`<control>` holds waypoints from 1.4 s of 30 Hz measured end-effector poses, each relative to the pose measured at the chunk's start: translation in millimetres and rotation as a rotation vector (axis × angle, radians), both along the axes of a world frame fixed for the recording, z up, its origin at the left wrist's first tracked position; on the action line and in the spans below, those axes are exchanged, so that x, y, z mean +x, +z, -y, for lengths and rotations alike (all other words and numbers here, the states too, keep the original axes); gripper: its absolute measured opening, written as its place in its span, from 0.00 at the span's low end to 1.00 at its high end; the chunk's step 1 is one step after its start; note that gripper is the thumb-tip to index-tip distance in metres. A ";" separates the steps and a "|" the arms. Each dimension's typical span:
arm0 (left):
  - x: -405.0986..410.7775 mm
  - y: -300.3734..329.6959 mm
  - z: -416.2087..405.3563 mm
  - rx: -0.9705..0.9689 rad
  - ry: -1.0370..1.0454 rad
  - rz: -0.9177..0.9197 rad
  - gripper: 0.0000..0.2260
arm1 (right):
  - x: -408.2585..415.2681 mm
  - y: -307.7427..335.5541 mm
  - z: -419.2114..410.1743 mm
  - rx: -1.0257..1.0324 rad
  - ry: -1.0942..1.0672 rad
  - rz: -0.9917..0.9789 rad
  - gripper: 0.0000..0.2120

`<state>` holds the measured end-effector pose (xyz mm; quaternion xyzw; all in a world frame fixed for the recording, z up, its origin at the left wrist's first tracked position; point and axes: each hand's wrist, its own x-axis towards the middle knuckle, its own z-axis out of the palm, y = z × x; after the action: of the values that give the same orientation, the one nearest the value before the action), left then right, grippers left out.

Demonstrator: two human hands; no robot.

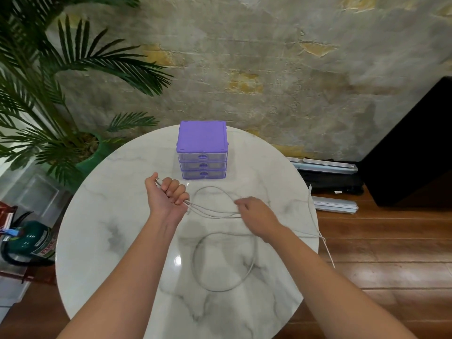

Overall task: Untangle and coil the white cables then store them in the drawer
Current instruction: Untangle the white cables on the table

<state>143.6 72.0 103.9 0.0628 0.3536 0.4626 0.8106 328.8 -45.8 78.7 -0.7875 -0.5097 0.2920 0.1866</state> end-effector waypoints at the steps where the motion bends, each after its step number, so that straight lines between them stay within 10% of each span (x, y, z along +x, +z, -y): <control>1: 3.1 1.4 1.0 -0.004 0.002 0.004 0.19 | -13.3 7.1 -5.3 0.069 0.066 -0.079 0.17; 4: 9.9 5.9 1.7 -0.005 0.017 0.014 0.19 | -46.7 23.2 -16.3 0.105 0.229 -0.120 0.16; 9: 5.4 12.8 -8.1 0.000 0.090 0.041 0.20 | -56.4 25.7 -20.9 0.178 0.206 0.348 0.22; 15: -10.5 6.4 -20.9 0.009 0.238 0.040 0.20 | -20.7 12.5 -1.1 -0.039 -0.039 0.213 0.34; 26: -31.1 -21.2 -29.4 -0.080 0.337 0.064 0.20 | 78.4 -30.4 61.6 -0.306 -0.341 0.151 0.33; 36: -18.9 -38.2 -14.2 -0.130 0.306 0.058 0.21 | 125.7 -5.4 29.9 0.055 -0.285 0.569 0.27; 42: -13.1 -32.6 -9.7 -0.109 0.264 0.059 0.20 | 112.6 -25.8 30.4 -0.290 -0.169 0.532 0.17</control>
<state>130.5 81.7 71.3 -0.0422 0.3593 0.5468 0.7551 441.4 -76.2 52.8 -0.8942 -0.4265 0.1287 -0.0438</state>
